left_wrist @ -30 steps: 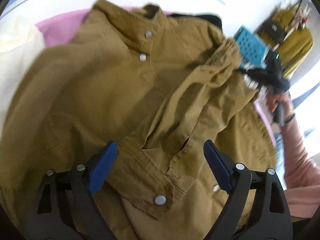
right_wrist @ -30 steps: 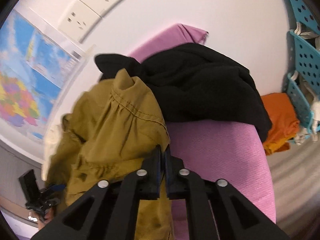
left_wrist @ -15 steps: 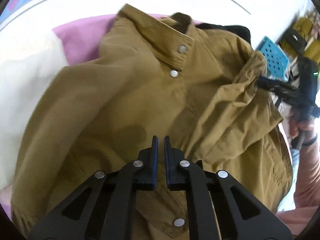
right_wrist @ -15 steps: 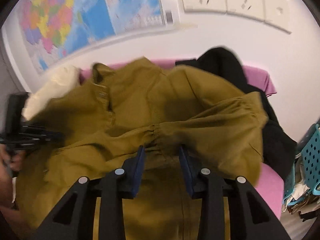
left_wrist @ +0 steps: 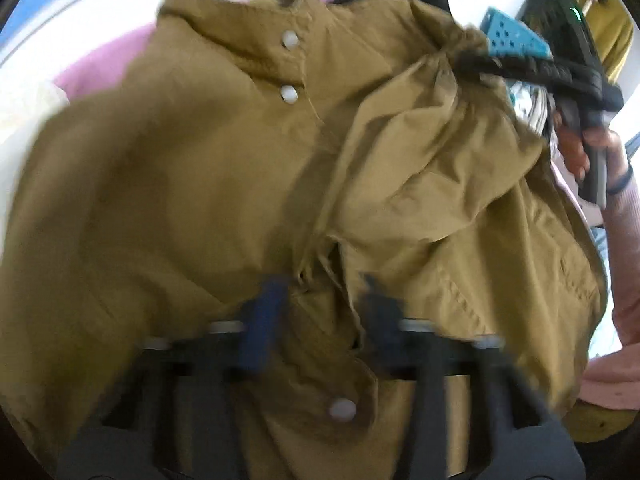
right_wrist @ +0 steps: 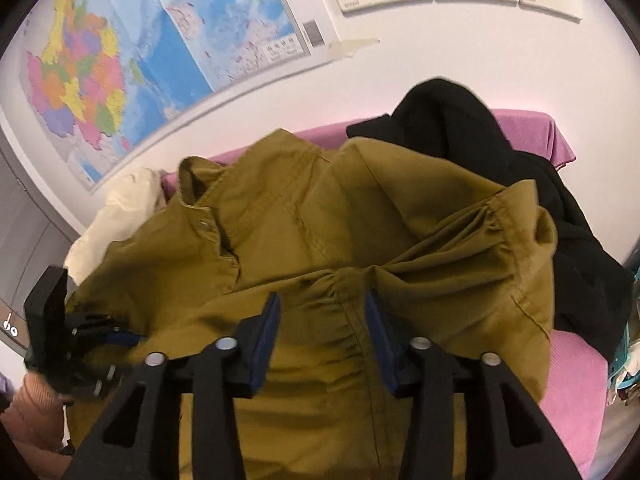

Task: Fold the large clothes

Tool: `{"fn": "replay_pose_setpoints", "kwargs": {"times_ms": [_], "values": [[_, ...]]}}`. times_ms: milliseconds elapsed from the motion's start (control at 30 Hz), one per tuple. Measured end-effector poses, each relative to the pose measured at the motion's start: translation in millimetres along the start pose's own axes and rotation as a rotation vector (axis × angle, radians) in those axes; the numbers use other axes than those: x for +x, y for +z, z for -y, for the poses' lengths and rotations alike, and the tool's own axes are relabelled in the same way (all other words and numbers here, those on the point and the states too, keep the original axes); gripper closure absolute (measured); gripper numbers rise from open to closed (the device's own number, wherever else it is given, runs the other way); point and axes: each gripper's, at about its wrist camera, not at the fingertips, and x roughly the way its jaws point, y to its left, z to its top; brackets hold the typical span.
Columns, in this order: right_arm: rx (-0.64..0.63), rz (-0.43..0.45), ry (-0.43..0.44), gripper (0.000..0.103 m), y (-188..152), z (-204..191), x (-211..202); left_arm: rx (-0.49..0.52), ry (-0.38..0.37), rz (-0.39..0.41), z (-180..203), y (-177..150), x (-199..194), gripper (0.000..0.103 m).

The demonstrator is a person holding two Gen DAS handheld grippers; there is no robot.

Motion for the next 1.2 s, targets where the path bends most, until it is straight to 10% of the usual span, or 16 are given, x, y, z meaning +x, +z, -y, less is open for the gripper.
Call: {"fn": "replay_pose_setpoints", "kwargs": {"times_ms": [200, 333, 433, 633, 900, 1200], "values": [[-0.132, -0.029, -0.026, 0.058, -10.1, -21.9, -0.8, -0.062, 0.118, 0.148, -26.3, 19.3, -36.6, 0.081], [-0.119, -0.125, -0.135, 0.059, -13.6, -8.5, 36.8, -0.059, 0.146, 0.064, -27.7, 20.5, -19.0, 0.045], [-0.092, -0.153, -0.132, 0.059, -17.3, -0.7, 46.0, -0.028, 0.220, 0.057, -17.3, 16.6, -17.8, 0.042], [-0.181, -0.089, -0.046, 0.056, -10.7, -42.3, 14.4, -0.067, 0.108, 0.212, -21.6, 5.2, -71.4, 0.024], [-0.396, -0.175, 0.121, 0.056, -15.7, -147.2, 72.5, -0.121, 0.178, 0.293, -30.6, -12.3, -109.6, 0.027], [-0.447, -0.299, 0.065, 0.060, -33.2, -148.5, 77.8, -0.199, 0.289, 0.308, -59.1, -65.4, -147.4, 0.025]]}}
